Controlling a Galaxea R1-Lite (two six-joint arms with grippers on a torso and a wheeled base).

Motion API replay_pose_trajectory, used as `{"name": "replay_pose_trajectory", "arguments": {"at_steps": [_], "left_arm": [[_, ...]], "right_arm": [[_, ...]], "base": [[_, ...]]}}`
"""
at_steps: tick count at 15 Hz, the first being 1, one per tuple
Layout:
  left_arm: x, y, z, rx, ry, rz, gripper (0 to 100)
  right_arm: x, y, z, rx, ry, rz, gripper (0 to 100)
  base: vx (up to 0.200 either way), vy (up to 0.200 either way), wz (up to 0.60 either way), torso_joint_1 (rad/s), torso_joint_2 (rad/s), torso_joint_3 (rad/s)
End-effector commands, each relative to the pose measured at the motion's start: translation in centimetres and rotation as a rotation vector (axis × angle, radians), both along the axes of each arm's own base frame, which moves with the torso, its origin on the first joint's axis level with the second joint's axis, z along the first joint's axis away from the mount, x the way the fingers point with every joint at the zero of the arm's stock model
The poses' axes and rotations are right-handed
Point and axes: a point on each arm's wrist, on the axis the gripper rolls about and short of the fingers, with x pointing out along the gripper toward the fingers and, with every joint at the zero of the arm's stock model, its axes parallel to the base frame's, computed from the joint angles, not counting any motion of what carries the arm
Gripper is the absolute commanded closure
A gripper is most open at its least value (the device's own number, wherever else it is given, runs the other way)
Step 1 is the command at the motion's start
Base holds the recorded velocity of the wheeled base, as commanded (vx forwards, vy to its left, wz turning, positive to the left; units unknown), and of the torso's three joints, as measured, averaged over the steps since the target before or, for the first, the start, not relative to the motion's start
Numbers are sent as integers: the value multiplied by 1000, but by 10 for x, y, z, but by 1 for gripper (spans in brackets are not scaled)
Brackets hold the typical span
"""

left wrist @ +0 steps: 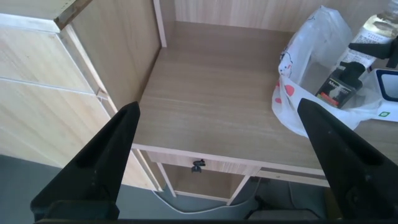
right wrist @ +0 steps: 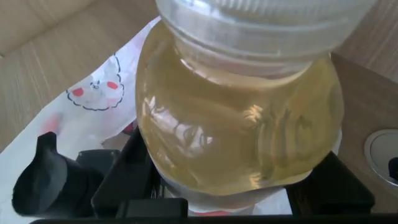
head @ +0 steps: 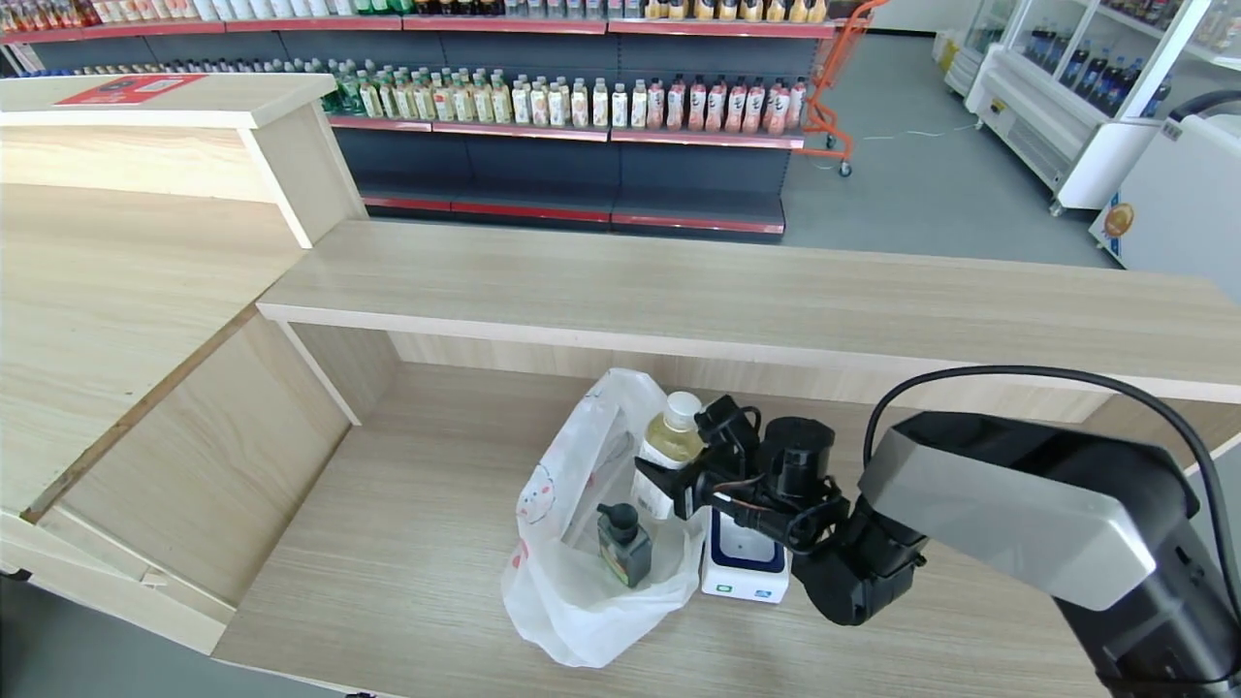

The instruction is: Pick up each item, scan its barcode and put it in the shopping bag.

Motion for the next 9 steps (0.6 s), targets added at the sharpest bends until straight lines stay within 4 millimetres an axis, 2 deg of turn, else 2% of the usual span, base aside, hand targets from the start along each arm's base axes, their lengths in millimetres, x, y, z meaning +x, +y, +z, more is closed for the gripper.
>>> {"name": "replay_pose_trajectory", "arguments": {"at_steps": [1,6,9], "left_arm": [[0,0,0,0,0,0,0],[0,0,0,0,0,0,0],[0,0,0,0,0,0,0]], "right_arm": [[14,12,-10,-5,-38,11,100],[24,37,-18,-13,-80,44,100],[28,38,-28,-59,-128,45,100]], "base": [[0,0,0,0,0,0],[0,0,0,0,0,0],[0,0,0,0,0,0]]}}
